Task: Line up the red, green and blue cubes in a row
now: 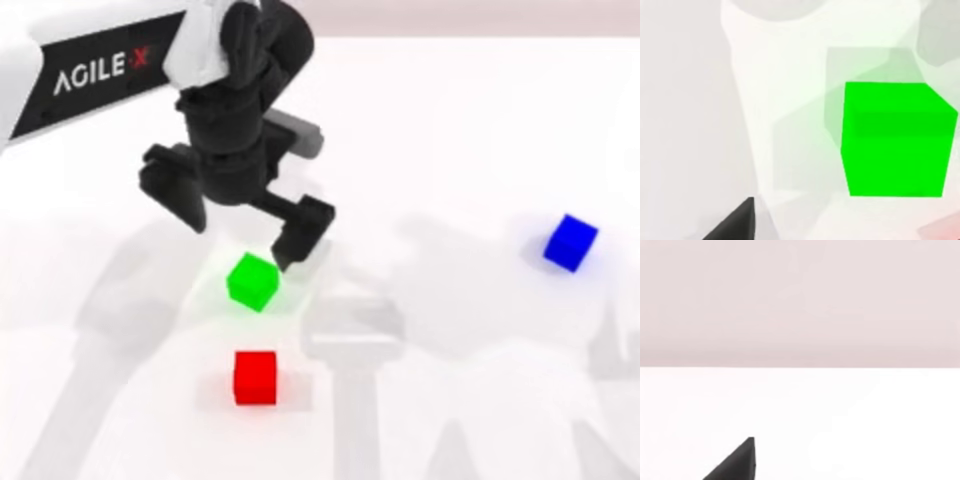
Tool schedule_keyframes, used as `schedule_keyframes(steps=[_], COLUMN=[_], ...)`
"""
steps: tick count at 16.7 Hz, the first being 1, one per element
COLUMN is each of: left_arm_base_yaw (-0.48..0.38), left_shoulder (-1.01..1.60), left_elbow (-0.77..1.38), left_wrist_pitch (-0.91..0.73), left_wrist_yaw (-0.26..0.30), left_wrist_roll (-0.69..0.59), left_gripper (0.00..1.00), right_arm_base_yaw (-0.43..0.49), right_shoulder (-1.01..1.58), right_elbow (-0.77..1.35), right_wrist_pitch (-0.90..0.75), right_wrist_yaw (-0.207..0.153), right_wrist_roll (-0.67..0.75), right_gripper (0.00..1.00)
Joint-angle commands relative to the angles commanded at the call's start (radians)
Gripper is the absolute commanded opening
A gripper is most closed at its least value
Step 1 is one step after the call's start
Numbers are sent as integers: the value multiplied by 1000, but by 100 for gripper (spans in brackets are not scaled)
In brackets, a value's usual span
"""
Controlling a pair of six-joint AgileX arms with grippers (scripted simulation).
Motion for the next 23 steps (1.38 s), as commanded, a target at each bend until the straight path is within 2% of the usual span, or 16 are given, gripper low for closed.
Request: schedule_keyframes(steps=[7,12,23], left_arm_base_yaw=[4,4,4], left_shoulder=[97,108,108], left_elbow=[-163,-180,-180], left_wrist_pitch=[267,289,289], left_wrist_yaw=[1,1,1], left_wrist_roll=[3,4,4], left_gripper=[100,100,17], right_arm_base_yaw=[0,0,0], right_shoulder=[0,0,0], right_elbow=[0,0,0], right_wrist_pitch=[0,0,0], right_wrist_yaw=[0,0,0], right_wrist_roll=[0,0,0], right_gripper=[100,100,100])
